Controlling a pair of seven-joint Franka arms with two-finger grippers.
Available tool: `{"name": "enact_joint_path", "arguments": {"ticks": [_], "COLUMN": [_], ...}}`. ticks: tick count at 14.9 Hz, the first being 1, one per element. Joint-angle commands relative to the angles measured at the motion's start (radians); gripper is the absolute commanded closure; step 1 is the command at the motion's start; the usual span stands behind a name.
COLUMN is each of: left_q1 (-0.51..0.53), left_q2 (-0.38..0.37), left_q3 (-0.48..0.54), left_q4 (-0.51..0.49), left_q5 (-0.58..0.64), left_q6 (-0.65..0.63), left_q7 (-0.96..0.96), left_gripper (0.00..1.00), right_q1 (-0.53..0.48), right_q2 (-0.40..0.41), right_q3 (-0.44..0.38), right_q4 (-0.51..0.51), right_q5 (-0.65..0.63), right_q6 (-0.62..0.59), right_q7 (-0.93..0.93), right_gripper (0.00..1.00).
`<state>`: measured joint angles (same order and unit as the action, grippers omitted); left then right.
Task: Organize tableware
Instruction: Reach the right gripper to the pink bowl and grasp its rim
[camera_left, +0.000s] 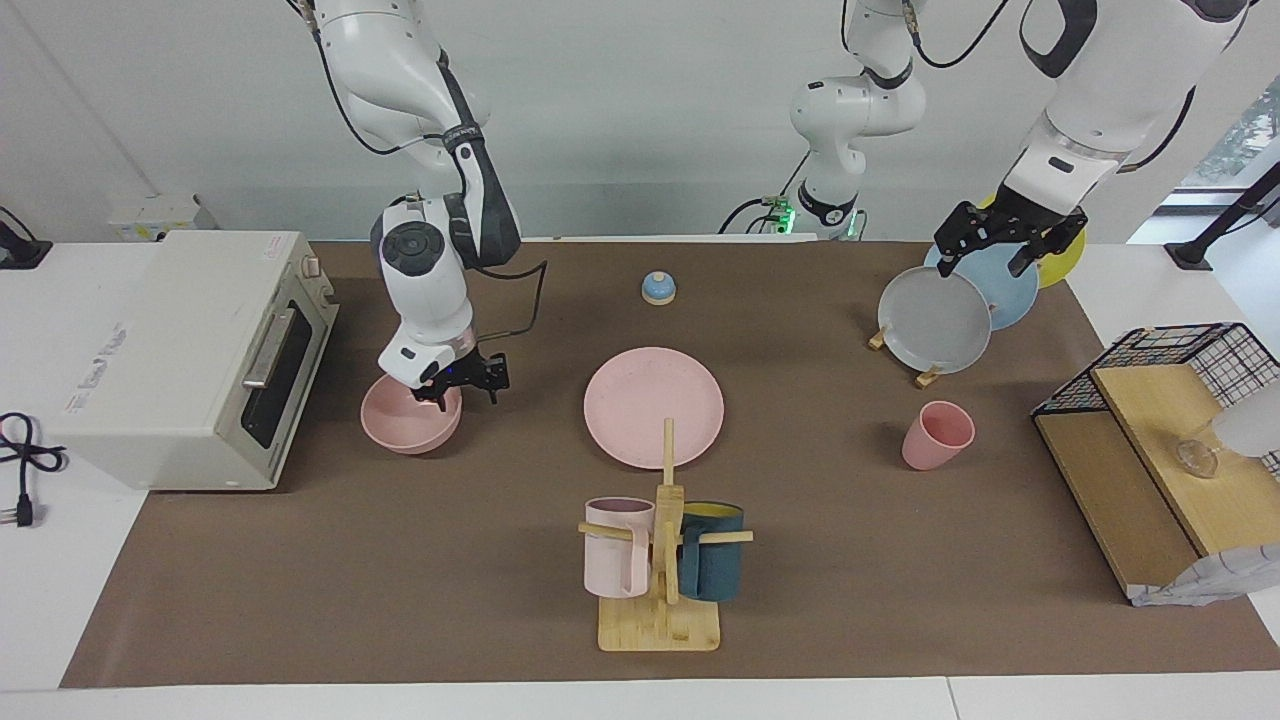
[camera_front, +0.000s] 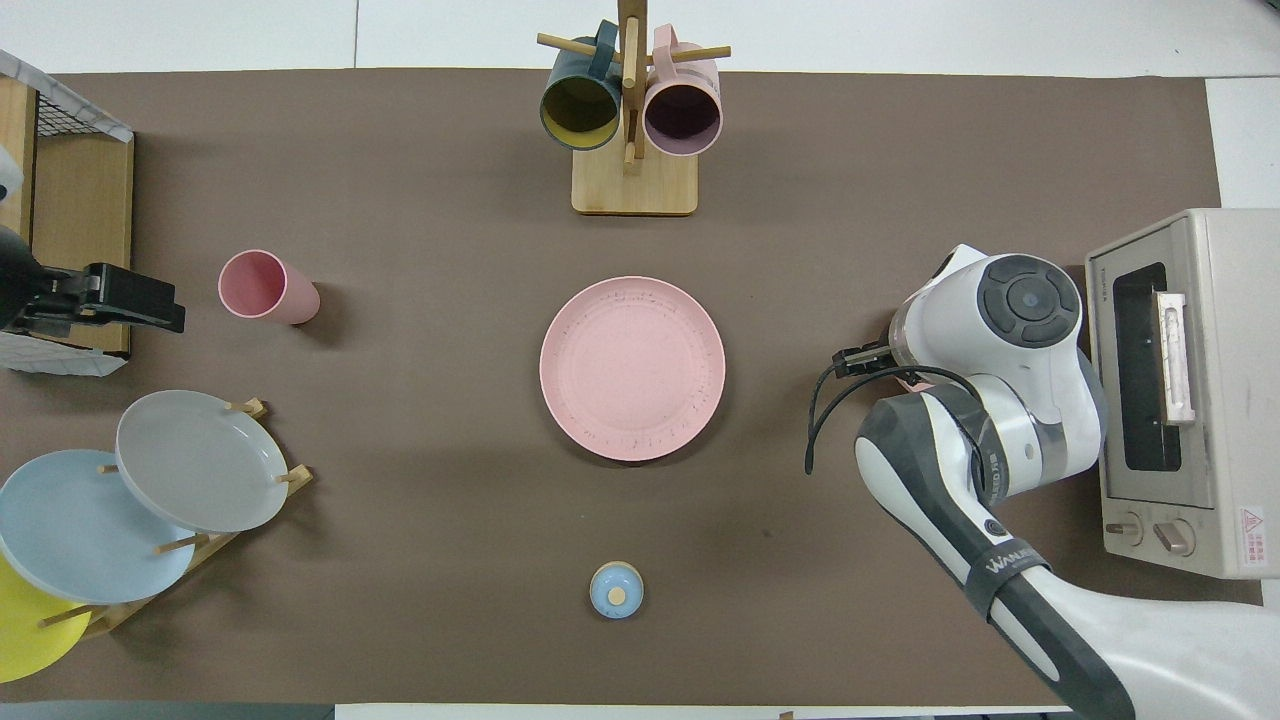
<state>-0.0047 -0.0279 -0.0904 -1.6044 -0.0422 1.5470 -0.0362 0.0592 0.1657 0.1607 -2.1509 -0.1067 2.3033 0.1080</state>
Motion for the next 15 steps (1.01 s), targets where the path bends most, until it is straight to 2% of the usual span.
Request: {"name": "enact_joint_path", "arguments": {"ticks": [1,4,8,11,13,15], "left_q1": [0.002,0.009,0.011,0.011,0.011,0.014], "left_q2": [-0.003,-0.004,-0.003,-0.003,-0.003,0.022], "left_q3": [-0.006,-0.006,-0.006,-0.006,-0.006,-0.006], "left_q4": [-0.002,-0.002,-0.002,-0.002,-0.006,-0.025], "left_q5": [0.021,0.021,0.021,0.019,0.019,0.018], "left_q6": [-0.013,-0.005,-0.001,0.007,0.033,0.077], "left_q7": [-0.010,-0.002,-0.001,-0.007,-0.013,-0.017], "left_gripper": [0.00,0.00,0.00,0.00,0.00,0.00], "right_q1": [-0.007,-0.007,0.019,0.042,0.098,0.190], "right_q2": [-0.006,-0.005,0.011,0.063,0.103,0.194], "right_q3": [0.003,0.003,0.006,0.074,0.124,0.160], "right_q4": [-0.007,-0.001,0.077,0.271,0.402,0.552], "right_q5": [-0.047,-0.051,-0.053,-0.053,-0.053,-0.063], "right_q6": [0.005,-0.008,-0.105,-0.295,-0.382,-0.450], "right_q7": [-0.013,-0.013,-0.001,0.071,0.217,0.431], "right_gripper": [1.00,1.00,1.00,1.00,1.00,1.00]}}
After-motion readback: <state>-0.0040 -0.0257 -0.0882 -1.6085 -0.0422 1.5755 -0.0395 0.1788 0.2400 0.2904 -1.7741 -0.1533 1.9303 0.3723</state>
